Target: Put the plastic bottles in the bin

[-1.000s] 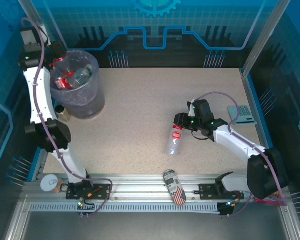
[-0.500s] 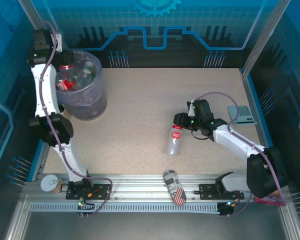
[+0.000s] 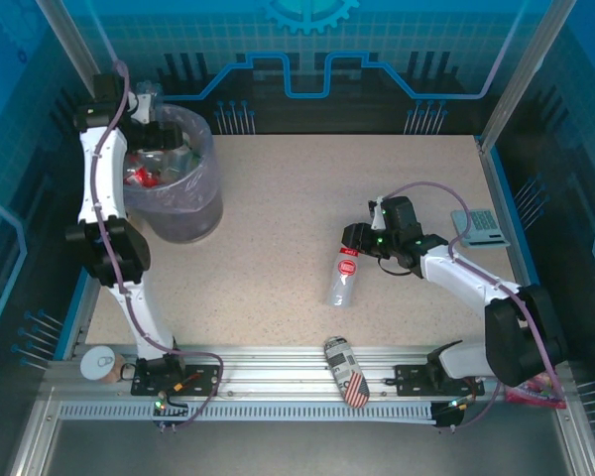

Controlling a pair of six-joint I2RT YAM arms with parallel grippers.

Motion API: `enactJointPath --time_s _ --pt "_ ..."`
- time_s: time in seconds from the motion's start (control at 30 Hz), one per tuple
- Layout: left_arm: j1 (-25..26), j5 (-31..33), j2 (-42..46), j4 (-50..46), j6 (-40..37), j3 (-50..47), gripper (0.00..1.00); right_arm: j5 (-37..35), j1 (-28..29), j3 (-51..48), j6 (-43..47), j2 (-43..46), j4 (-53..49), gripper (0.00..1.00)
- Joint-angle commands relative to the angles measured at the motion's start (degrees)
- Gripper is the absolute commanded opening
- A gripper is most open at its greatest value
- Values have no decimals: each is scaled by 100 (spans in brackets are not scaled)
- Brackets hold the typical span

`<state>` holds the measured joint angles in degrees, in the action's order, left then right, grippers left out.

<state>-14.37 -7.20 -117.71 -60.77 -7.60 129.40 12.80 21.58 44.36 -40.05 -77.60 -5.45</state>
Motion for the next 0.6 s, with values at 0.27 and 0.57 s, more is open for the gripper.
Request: enactJointPath --time_s 0.27,0.57 --pt "13 94 1073 447 401 -157 99 235 -75 134 -18 -38 297 42" --pt "13 609 968 663 327 -556 99 243 -75 58 6 77 299 42"
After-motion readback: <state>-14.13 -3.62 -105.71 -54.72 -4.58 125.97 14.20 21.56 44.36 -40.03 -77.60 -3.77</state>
